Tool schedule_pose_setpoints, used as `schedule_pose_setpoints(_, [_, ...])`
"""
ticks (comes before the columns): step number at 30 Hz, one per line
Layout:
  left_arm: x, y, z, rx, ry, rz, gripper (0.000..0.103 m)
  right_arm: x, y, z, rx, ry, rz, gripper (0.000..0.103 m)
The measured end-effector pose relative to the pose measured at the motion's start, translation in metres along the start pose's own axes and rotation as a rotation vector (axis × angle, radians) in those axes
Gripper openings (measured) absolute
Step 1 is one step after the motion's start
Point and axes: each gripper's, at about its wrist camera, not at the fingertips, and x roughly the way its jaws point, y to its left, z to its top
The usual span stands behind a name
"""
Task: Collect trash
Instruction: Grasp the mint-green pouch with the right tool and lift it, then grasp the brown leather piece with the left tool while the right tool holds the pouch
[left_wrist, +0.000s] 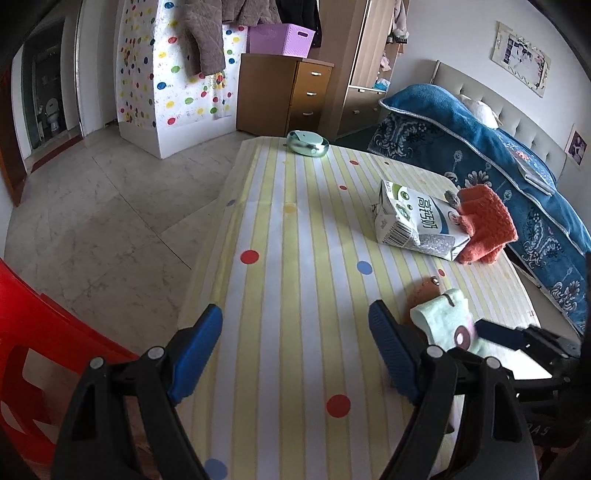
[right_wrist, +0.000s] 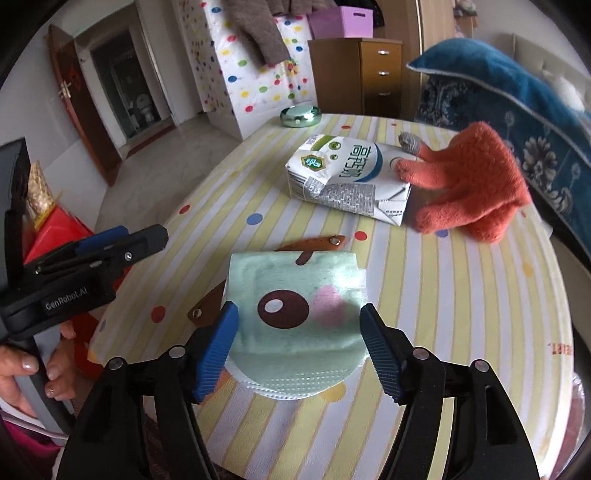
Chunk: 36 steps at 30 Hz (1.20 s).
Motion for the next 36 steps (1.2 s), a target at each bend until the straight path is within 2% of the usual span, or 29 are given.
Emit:
schedule_pose_setpoints(2, [-0.001, -0.001, -0.001, 0.002, 0.0, -0.002, 0.079, 0.001, -0.007, -0.001, 0.039, 0.006, 0.038, 0.069])
schedule_pose_setpoints(5, [-0.004, -0.004, -0.002, 0.005, 0.0, -0.001, 0.079, -0.001, -0.005, -0.005, 0.03, -0.003, 0.049, 0.062])
schedule_pose_setpoints(8, [-0.008, -0.008, -0.003, 0.012, -0.001, 0.0, 0.079, -0.002, -0.004, -0.005, 0.008, -0.011, 0.057, 0.05])
schedule_pose_setpoints(9, [-0.009, -0.01, -0.004, 0.017, -0.003, 0.0, 0.079, -0.005, -0.001, -0.006, -0.009, -0.021, 0.04, 0.042])
schedule_pose_setpoints(10, [-0.012, -0.013, -0.004, 0.024, -0.005, 0.0, 0.079, -0.008, 0.001, -0.007, -0.025, -0.034, 0.023, 0.03])
schedule_pose_setpoints(14, [-0.019, -0.024, -0.007, 0.061, -0.004, -0.026, 0.079, -0.022, 0.004, -0.009, -0.057, -0.091, -0.041, 0.027])
schedule_pose_setpoints(16, [-0.021, -0.032, -0.01, 0.084, -0.001, -0.042, 0.079, -0.039, 0.0, -0.012, -0.068, -0.125, -0.118, 0.027])
schedule_pose_setpoints(17, [-0.021, -0.038, -0.012, 0.103, 0.007, -0.055, 0.08, -0.039, 0.0, -0.011, -0.069, -0.127, -0.125, 0.027])
schedule_pose_setpoints(18, [-0.02, -0.042, -0.013, 0.114, 0.015, -0.063, 0.081, -0.048, -0.005, -0.013, -0.059, -0.141, -0.166, 0.027])
schedule_pose_setpoints(21, [-0.015, -0.062, -0.02, 0.168, 0.044, -0.085, 0.082, -0.065, -0.016, -0.018, -0.024, -0.161, -0.203, 0.028])
schedule_pose_setpoints(25, [0.003, -0.085, -0.026, 0.25, 0.103, -0.057, 0.081, -0.087, -0.029, -0.026, -0.002, -0.183, -0.242, 0.028])
schedule_pose_setpoints(29, [0.023, -0.086, -0.022, 0.216, 0.161, -0.092, 0.07, -0.101, -0.041, -0.033, 0.003, -0.196, -0.268, 0.028])
schedule_pose_setpoints(30, [0.024, -0.087, -0.021, 0.221, 0.15, -0.088, 0.068, -0.105, -0.044, -0.037, 0.006, -0.198, -0.276, 0.028])
schedule_pose_setpoints(32, [0.026, -0.089, -0.02, 0.232, 0.153, -0.086, 0.054, -0.108, -0.055, -0.037, 0.015, -0.198, -0.274, 0.028])
schedule_pose_setpoints(36, [0.022, -0.091, -0.022, 0.233, 0.161, -0.096, 0.054, -0.118, -0.067, -0.039, 0.038, -0.203, -0.269, 0.028])
